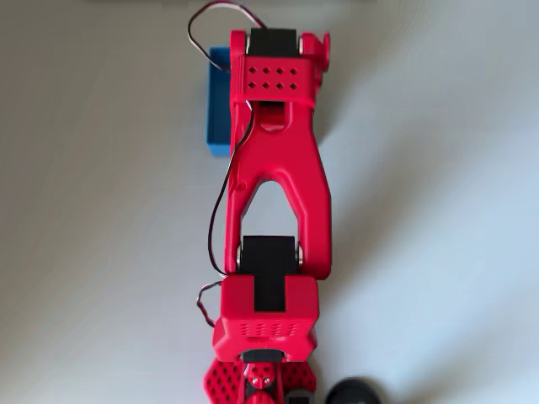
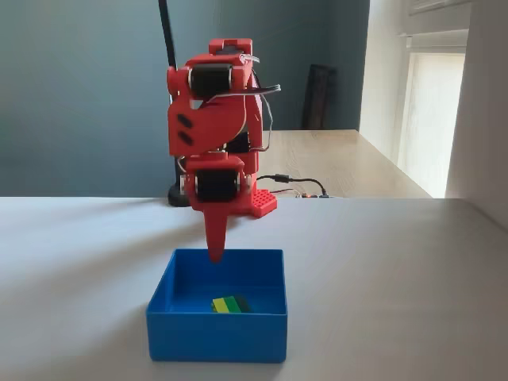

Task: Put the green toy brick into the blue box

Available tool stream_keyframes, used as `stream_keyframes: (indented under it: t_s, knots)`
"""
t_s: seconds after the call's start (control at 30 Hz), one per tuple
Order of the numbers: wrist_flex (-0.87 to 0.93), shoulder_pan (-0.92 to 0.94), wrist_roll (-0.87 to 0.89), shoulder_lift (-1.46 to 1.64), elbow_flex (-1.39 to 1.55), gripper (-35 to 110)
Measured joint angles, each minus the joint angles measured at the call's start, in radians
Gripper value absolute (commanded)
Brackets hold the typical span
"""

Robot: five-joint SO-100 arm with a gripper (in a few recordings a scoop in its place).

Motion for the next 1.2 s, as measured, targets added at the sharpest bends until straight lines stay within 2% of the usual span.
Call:
stream_keyframes:
  t_s: [0.37,0.53,0.63,0.83,1.2]
  knots:
    - [0.015,-0.041,0.028,0.230,0.023,0]
    - [0.006,-0.058,0.092,0.436,0.262,0]
    - [-0.063,-0.057,0.109,0.575,0.437,0]
    - [-0.239,-0.072,0.086,0.877,0.819,0]
    - [-0.425,-0.084,0.028,1.353,1.384,0]
